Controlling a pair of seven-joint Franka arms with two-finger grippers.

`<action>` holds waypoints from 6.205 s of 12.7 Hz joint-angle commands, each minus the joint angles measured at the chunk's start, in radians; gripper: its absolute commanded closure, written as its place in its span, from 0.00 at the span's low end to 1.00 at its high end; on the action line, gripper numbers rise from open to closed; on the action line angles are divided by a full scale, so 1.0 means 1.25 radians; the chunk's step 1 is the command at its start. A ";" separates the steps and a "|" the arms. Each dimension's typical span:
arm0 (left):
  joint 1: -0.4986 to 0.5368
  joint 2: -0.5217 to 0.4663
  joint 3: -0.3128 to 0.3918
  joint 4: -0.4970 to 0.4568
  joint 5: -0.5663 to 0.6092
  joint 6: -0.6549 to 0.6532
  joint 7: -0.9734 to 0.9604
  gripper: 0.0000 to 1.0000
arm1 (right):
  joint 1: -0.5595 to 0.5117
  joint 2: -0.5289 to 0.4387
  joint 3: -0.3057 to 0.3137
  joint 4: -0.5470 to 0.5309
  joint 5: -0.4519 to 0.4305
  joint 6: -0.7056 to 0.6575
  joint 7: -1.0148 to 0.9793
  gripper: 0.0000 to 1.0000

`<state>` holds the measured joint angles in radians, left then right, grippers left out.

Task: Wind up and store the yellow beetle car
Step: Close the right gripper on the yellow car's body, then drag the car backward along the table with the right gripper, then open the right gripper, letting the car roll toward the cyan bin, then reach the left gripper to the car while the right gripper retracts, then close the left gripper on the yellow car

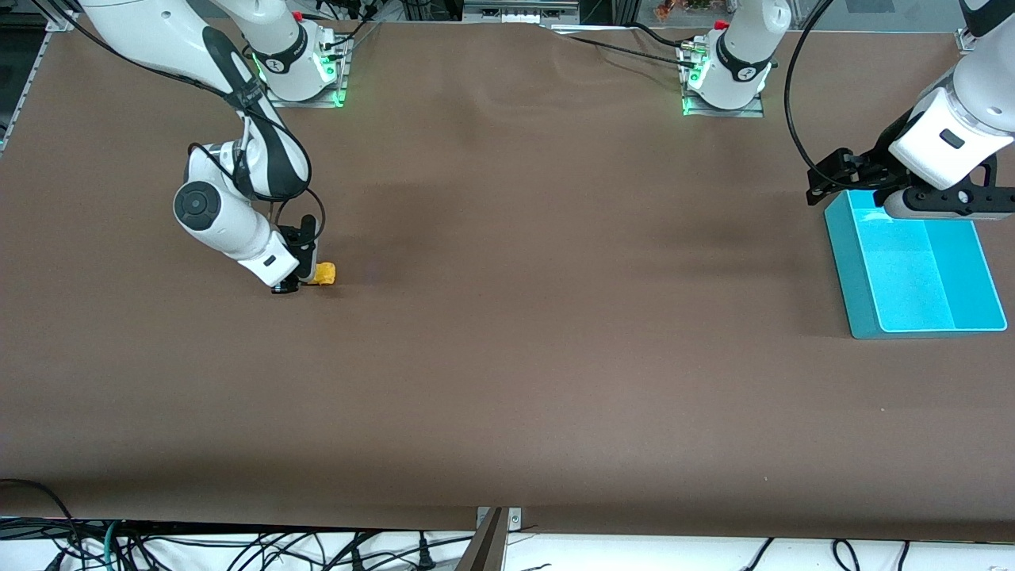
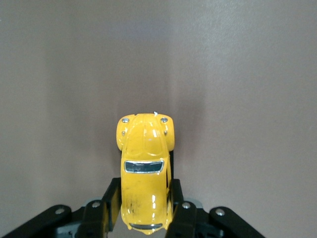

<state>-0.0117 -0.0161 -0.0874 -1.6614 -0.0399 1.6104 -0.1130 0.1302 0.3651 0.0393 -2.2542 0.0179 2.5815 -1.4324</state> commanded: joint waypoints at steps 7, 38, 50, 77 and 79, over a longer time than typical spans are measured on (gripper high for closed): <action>0.001 0.009 -0.003 0.023 0.012 -0.016 0.009 0.00 | -0.070 0.031 -0.012 -0.006 -0.009 0.049 -0.148 1.00; 0.002 0.009 0.000 0.023 0.012 -0.016 0.009 0.00 | -0.182 -0.205 0.013 0.163 0.023 -0.243 -0.065 0.00; 0.001 0.014 0.000 0.023 0.012 -0.016 0.016 0.00 | -0.112 -0.358 0.016 0.223 0.008 -0.527 0.966 0.00; 0.183 0.349 -0.001 -0.261 0.233 0.541 1.378 0.00 | -0.130 -0.310 -0.022 0.434 0.008 -0.758 1.061 0.00; 0.185 0.360 -0.001 -0.282 0.275 0.584 1.377 0.00 | -0.130 -0.308 -0.022 0.435 0.011 -0.755 1.061 0.00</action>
<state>0.2111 0.4250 -0.0788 -1.9928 0.2558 2.2972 1.5838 -0.0281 -0.0333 0.0122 -1.7403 0.0272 1.6525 -0.0973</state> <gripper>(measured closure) 0.000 0.000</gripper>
